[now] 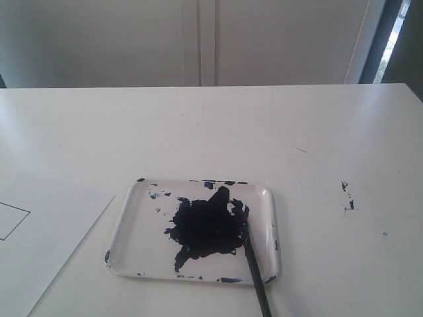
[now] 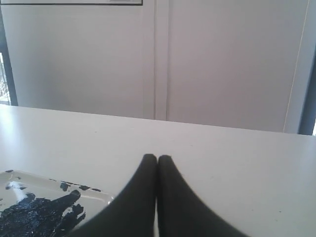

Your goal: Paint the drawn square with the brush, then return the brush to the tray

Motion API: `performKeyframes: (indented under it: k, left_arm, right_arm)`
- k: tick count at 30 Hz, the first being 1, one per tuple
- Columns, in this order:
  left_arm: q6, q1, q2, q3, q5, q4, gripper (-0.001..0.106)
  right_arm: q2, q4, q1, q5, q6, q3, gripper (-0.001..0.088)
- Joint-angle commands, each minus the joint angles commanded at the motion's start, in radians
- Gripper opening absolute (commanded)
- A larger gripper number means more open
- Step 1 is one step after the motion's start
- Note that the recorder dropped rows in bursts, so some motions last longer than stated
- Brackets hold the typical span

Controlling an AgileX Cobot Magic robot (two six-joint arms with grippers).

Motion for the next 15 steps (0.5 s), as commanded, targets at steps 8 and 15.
performKeyframes:
  k: [8, 15]
  left_arm:
    - [-0.004, 0.000, 0.000, 0.000, 0.037, -0.030, 0.024]
    - [-0.001, 0.000, 0.000, 0.000, 0.082, -0.067, 0.024]
  right_arm:
    - [0.000, 0.062, 0.000, -0.026, 0.198, 0.000, 0.0000]
    - [0.000, 0.062, 0.000, -0.031, 0.286, 0.000, 0.0000]
